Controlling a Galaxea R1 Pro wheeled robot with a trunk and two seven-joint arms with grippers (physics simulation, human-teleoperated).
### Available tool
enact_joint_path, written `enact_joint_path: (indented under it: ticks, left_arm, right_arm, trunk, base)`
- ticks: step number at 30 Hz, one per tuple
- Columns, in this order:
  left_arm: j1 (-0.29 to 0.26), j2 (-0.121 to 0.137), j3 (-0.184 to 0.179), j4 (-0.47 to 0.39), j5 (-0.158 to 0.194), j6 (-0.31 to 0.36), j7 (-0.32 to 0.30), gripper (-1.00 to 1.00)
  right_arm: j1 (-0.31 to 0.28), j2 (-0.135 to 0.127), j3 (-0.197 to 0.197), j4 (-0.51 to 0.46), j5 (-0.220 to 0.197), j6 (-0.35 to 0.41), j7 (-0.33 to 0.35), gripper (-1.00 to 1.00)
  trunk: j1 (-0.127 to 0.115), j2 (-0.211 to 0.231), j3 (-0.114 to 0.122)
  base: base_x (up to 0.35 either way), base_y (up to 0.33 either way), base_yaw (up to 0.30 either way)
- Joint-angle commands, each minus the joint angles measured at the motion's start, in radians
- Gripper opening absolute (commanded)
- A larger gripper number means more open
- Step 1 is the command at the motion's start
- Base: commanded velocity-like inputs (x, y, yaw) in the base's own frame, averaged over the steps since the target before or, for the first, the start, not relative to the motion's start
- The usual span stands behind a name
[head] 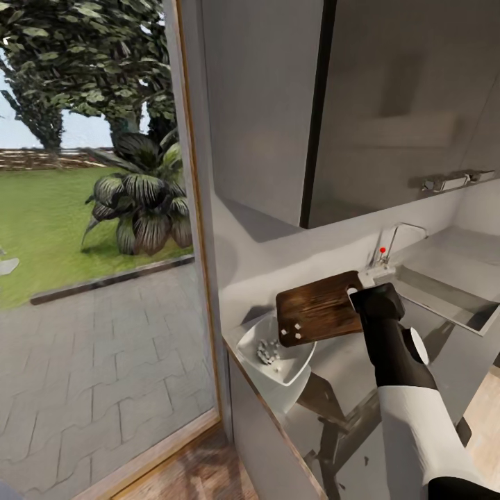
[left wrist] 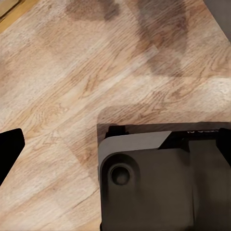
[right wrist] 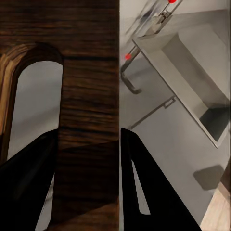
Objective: In the kitchen, take the Vidalia onion out of the sink, dice it on the chopping board with the paring knife, put the diced onion into the bowl on the countertop, then place both the paring knife and the chopping board into the sink.
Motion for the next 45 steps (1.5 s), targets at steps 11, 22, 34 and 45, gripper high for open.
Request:
enact_joint_path:
  ticks: [11, 22, 34, 45]
  left_arm:
    - [-0.002, 0.000, -0.007, 0.005, 0.002, -0.008, 0.004, 1.00]
    - [-0.002, -0.001, -0.008, 0.005, 0.002, -0.008, 0.004, 1.00]
    - [-0.002, 0.000, -0.008, 0.005, 0.002, -0.011, -0.027, 1.00]
    - [-0.002, 0.001, -0.008, 0.004, 0.000, -0.044, -0.029, 1.00]
  right_arm:
    - [-0.009, 0.052, -0.002, -0.001, 0.120, 0.001, 0.011, -1.00]
    - [-0.010, 0.044, -0.040, -0.001, 0.083, -0.005, 0.032, -1.00]
    - [-0.009, -0.091, -0.157, 0.010, -0.195, -0.009, 0.282, -1.00]
    - [-0.005, -0.091, -0.168, 0.005, -0.198, -0.103, 0.327, -1.00]
  trunk:
    - [0.001, -0.002, -0.002]
    - [0.001, -0.002, -0.002]
    - [0.001, -0.002, -0.002]
    - [0.001, -0.002, -0.002]
  base:
    - [0.000, 0.000, 0.000]
    - [0.000, 0.000, 0.000]
    - [0.000, 0.000, 0.000]
    - [0.000, 0.000, 0.000]
